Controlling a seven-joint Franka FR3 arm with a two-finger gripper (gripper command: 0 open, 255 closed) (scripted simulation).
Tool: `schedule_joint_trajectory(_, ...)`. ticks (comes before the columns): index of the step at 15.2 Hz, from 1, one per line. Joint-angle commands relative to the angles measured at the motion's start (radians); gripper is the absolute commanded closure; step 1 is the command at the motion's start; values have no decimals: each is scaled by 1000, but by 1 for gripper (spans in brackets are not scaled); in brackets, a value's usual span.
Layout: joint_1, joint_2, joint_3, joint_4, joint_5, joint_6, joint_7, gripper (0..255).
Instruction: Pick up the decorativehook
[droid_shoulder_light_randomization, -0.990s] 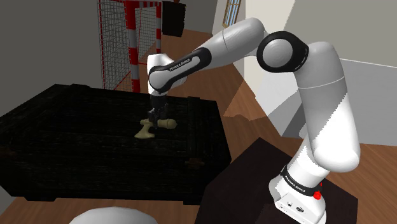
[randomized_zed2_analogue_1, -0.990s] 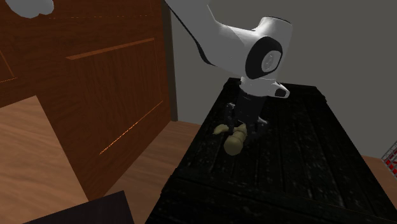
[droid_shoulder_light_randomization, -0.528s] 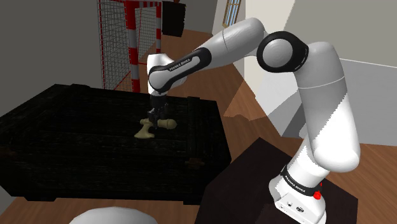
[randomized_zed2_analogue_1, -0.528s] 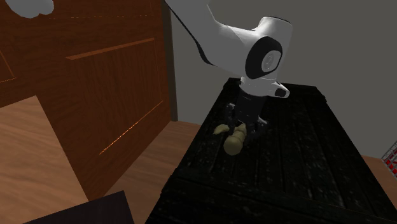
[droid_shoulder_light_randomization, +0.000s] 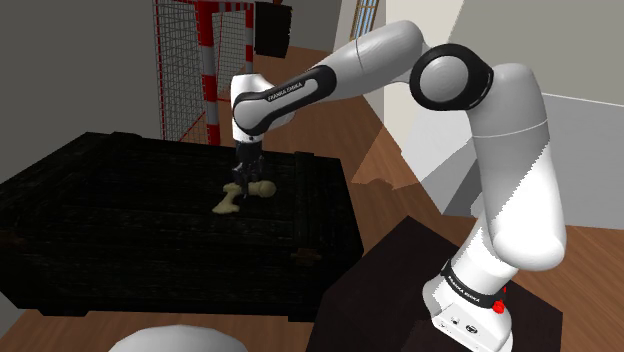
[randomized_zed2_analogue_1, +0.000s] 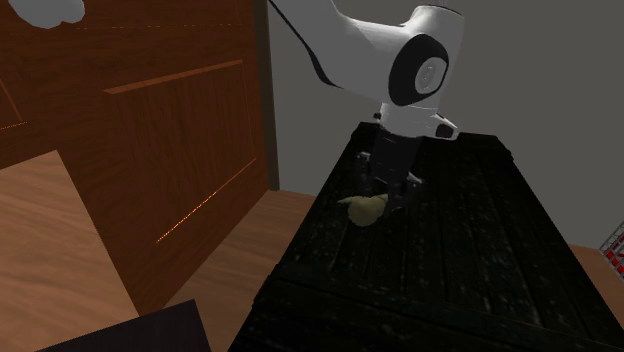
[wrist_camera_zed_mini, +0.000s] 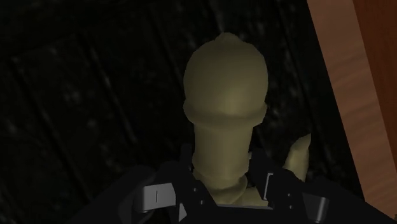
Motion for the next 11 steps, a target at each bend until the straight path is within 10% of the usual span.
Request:
schedule_joint_trajectory(1,-2,-15,1,3,2,-18,0,255)
schedule_joint_trajectory(11,-5,-67,6,35,8,-101,3,255)
